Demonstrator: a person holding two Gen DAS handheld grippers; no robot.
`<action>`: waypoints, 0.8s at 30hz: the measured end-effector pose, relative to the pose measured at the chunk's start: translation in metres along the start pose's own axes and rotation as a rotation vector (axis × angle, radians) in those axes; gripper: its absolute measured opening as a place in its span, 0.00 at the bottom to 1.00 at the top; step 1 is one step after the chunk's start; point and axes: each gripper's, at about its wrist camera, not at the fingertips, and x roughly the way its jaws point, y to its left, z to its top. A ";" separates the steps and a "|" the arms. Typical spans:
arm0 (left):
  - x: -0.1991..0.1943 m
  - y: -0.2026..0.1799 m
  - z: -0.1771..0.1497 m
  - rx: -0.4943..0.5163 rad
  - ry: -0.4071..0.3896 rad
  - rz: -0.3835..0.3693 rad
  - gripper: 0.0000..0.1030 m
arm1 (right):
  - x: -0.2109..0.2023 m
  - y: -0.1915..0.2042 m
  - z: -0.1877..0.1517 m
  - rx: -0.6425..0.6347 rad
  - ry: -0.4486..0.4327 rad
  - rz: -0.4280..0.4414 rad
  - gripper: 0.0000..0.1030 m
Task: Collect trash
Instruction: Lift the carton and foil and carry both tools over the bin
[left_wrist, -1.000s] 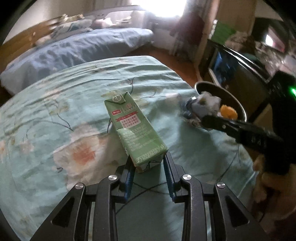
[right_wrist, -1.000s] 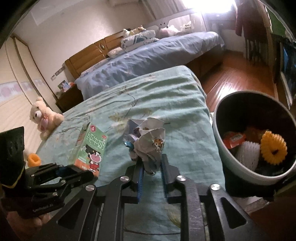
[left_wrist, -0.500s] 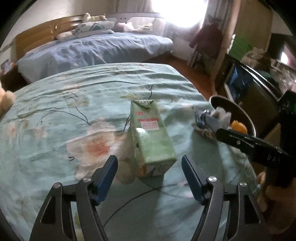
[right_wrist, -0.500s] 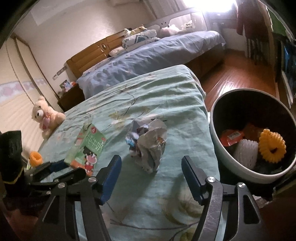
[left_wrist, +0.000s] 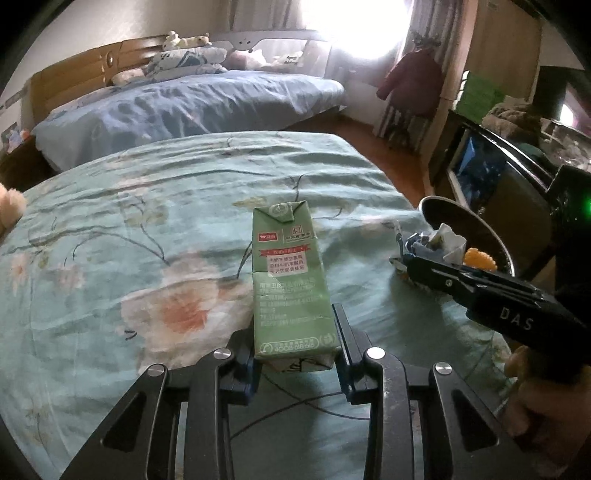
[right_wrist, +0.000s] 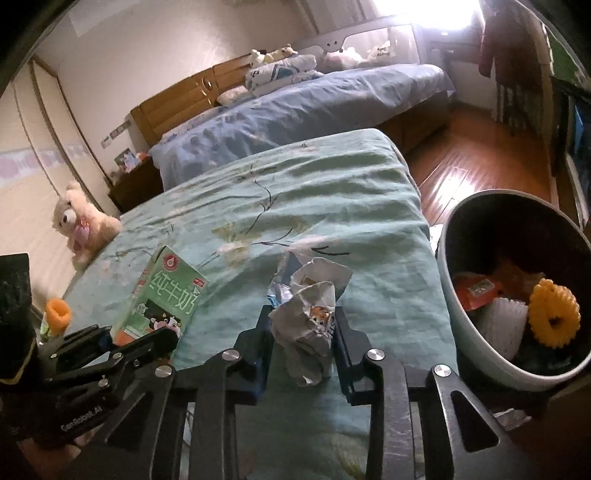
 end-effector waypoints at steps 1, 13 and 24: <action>0.000 0.000 0.001 0.004 -0.001 -0.004 0.31 | -0.002 -0.001 -0.001 0.005 -0.005 0.001 0.29; 0.001 -0.022 0.007 0.052 0.010 -0.052 0.31 | -0.030 -0.019 -0.006 0.074 -0.056 0.013 0.29; 0.002 -0.039 0.008 0.084 0.012 -0.069 0.31 | -0.042 -0.025 -0.009 0.100 -0.078 0.017 0.29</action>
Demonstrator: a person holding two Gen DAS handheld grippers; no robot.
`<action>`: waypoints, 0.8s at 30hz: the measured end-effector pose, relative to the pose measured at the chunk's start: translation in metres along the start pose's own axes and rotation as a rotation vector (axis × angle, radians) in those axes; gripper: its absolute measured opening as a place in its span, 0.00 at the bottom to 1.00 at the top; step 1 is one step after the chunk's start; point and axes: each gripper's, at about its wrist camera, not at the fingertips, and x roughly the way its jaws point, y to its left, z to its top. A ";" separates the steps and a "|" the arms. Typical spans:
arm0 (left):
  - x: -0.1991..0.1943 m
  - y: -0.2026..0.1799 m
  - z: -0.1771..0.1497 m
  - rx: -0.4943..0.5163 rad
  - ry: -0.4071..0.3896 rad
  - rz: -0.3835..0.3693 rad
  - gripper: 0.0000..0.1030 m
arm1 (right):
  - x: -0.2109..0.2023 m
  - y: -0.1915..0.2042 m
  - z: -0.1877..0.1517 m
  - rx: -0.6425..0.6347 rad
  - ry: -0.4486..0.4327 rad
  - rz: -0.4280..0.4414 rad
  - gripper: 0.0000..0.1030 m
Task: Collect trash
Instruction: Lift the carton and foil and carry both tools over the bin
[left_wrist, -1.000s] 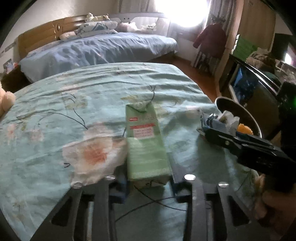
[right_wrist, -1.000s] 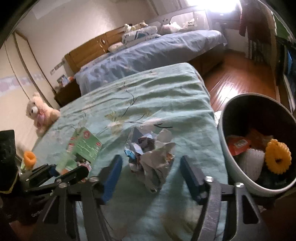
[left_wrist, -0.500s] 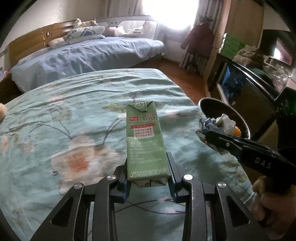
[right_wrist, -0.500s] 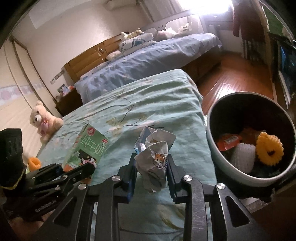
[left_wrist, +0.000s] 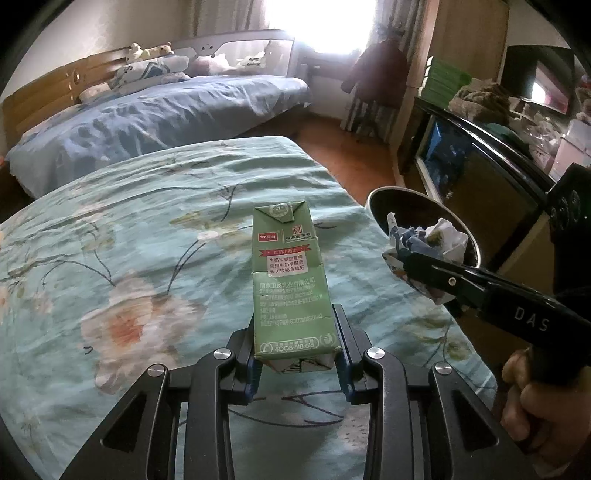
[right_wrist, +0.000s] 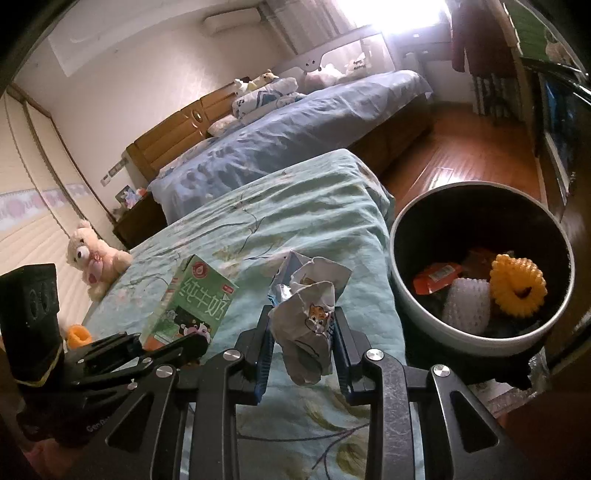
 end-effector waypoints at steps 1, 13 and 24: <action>-0.001 -0.002 0.000 0.003 0.000 -0.001 0.31 | -0.001 -0.001 0.000 0.003 -0.001 -0.001 0.29; 0.000 -0.022 0.003 0.039 0.004 -0.023 0.31 | -0.011 -0.014 -0.002 0.026 -0.013 -0.022 0.29; 0.007 -0.045 0.012 0.088 0.007 -0.044 0.31 | -0.028 -0.035 0.001 0.062 -0.047 -0.051 0.29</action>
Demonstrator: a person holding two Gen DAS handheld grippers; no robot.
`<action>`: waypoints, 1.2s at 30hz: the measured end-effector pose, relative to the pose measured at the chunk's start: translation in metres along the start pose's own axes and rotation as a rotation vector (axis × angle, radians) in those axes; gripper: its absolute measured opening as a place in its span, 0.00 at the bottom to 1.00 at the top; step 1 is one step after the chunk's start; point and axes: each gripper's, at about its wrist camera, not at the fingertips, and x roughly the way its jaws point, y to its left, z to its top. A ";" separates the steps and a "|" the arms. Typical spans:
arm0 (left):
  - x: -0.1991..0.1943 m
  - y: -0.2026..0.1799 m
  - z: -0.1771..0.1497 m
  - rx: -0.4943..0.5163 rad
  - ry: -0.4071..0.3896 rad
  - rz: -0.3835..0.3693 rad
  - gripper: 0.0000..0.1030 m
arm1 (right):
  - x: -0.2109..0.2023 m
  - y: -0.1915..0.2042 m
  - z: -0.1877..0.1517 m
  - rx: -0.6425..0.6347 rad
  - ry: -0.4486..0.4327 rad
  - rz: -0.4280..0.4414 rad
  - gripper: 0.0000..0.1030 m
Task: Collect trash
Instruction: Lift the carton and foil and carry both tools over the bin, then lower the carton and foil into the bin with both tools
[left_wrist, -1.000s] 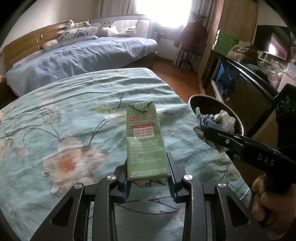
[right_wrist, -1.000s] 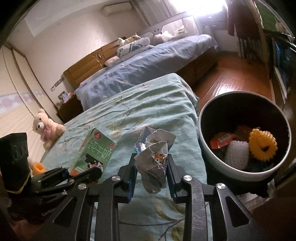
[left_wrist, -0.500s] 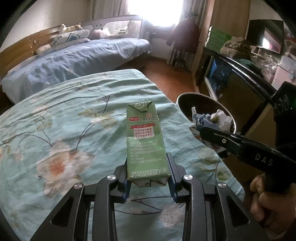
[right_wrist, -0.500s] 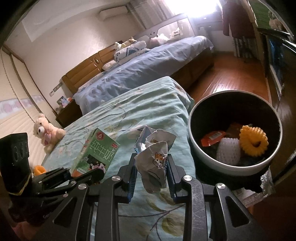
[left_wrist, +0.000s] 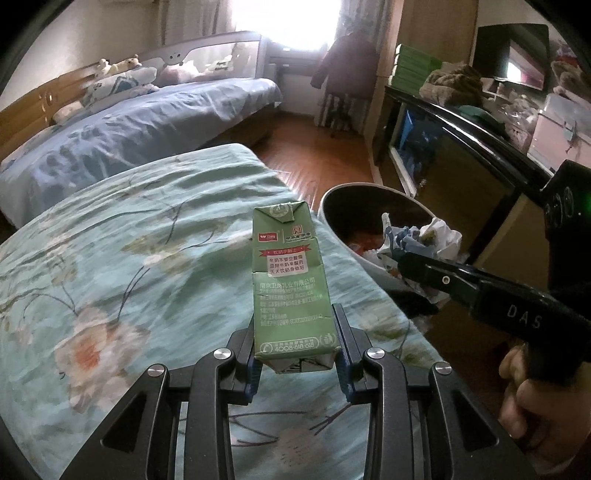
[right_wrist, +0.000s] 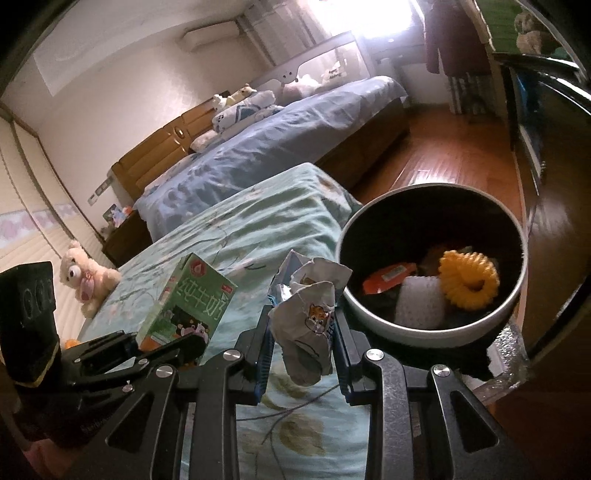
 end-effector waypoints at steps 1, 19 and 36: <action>0.000 -0.002 0.001 0.005 0.000 -0.002 0.31 | -0.001 -0.002 0.000 0.003 -0.002 0.000 0.29; 0.011 -0.022 0.013 0.048 0.007 -0.015 0.31 | -0.010 -0.027 0.003 0.041 -0.027 -0.027 0.29; 0.029 -0.037 0.028 0.076 0.013 -0.044 0.31 | -0.017 -0.060 0.015 0.079 -0.048 -0.093 0.29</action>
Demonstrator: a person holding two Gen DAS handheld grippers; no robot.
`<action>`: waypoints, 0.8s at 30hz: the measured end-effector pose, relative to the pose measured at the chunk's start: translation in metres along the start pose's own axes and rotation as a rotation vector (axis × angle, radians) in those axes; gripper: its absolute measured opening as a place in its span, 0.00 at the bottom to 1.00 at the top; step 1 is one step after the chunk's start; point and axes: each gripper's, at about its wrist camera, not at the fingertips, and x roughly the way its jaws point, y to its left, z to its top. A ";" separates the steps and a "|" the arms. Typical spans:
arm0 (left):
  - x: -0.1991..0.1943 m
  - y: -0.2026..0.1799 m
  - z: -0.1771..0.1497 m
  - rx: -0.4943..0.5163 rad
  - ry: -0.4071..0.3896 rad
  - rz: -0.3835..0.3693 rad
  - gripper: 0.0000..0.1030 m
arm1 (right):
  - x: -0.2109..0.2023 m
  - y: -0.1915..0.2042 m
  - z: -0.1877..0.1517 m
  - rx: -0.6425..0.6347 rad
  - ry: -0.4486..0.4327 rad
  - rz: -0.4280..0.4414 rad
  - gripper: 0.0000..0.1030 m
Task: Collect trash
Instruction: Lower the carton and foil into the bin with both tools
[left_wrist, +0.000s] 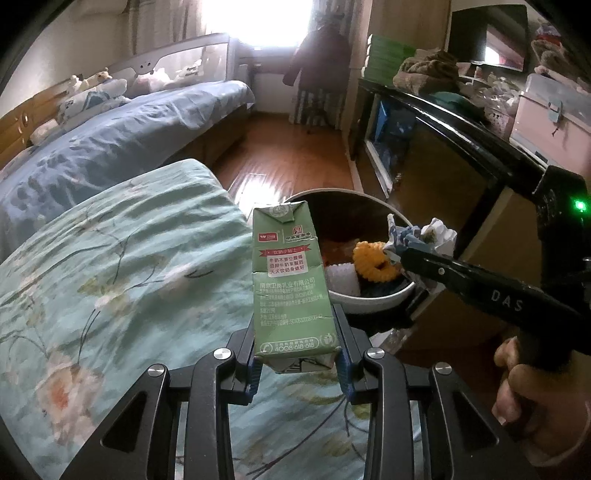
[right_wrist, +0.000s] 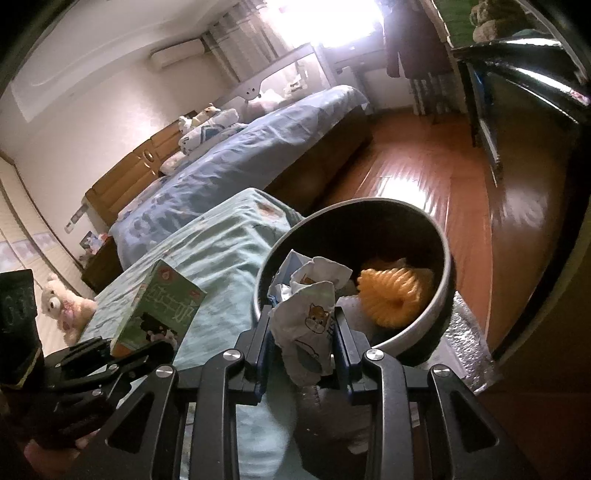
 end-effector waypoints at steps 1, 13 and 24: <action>0.001 -0.001 0.001 0.003 0.000 0.001 0.31 | 0.000 -0.002 0.001 0.002 -0.001 -0.003 0.29; 0.014 -0.009 0.012 0.013 0.009 0.006 0.31 | 0.007 -0.011 0.010 -0.002 0.005 -0.020 0.29; 0.028 -0.021 0.022 0.031 0.018 0.009 0.31 | 0.016 -0.018 0.021 -0.006 0.019 -0.031 0.29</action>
